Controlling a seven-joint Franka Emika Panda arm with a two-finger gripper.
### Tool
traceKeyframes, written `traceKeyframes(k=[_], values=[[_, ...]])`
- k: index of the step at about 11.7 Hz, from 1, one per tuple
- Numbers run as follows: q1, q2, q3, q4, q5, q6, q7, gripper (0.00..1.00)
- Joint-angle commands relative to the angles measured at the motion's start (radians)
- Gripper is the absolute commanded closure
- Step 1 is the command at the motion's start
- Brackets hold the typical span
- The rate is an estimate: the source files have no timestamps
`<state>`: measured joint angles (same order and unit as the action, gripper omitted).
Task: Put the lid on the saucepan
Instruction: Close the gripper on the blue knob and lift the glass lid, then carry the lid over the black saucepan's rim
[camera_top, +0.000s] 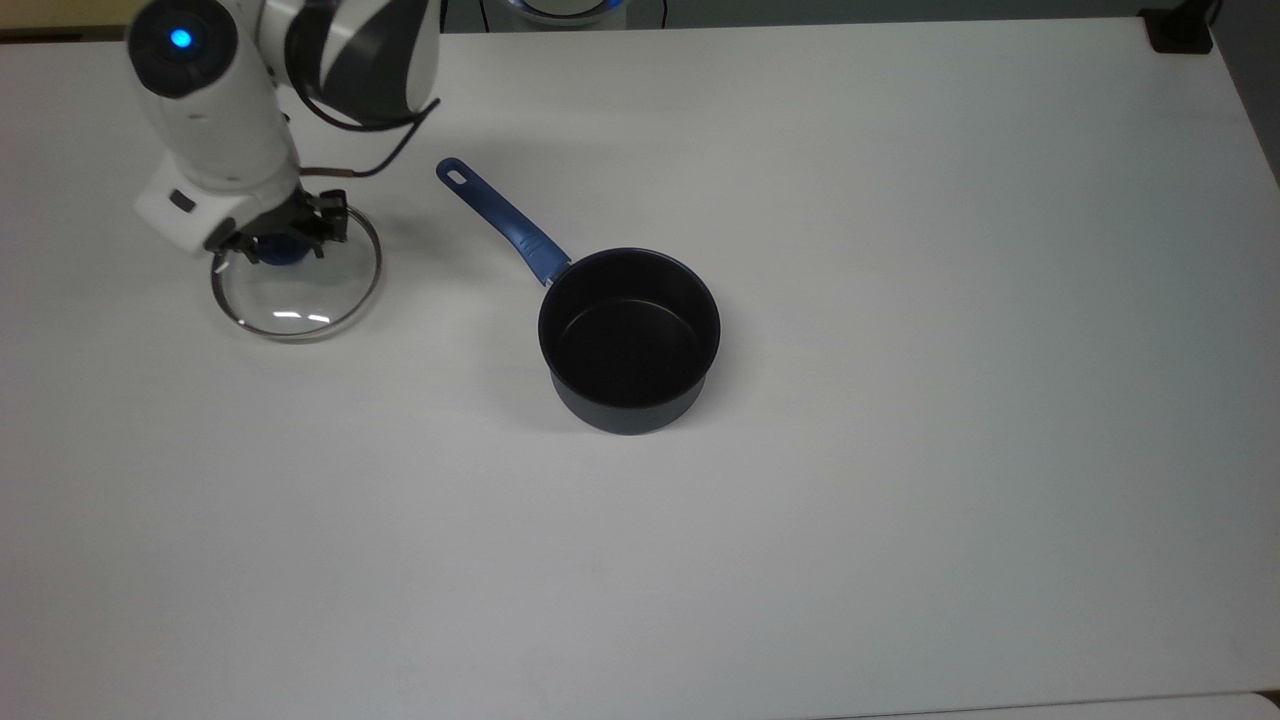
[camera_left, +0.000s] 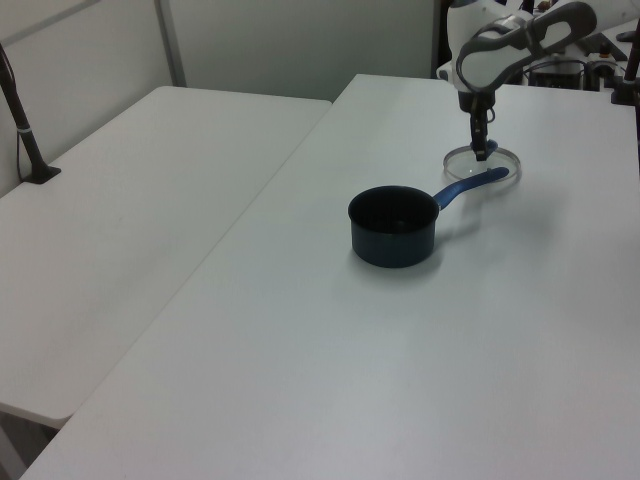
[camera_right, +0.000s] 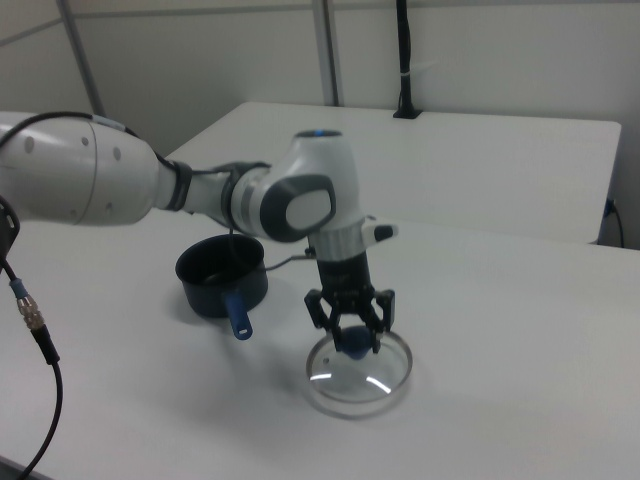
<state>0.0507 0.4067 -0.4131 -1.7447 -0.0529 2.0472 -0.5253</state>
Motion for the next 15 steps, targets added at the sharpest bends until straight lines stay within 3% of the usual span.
traceKeyframes(k=[1, 4, 11, 15], values=[[0.014, -0.031, -0.016, 0.14, 0.086, -0.123, 0.036, 0.6], [0.058, -0.028, -0.001, 0.214, 0.096, -0.127, 0.193, 0.6], [0.352, 0.001, -0.001, 0.275, 0.091, -0.231, 0.436, 0.6], [0.446, 0.067, 0.0, 0.327, 0.114, -0.228, 0.504, 0.6]])
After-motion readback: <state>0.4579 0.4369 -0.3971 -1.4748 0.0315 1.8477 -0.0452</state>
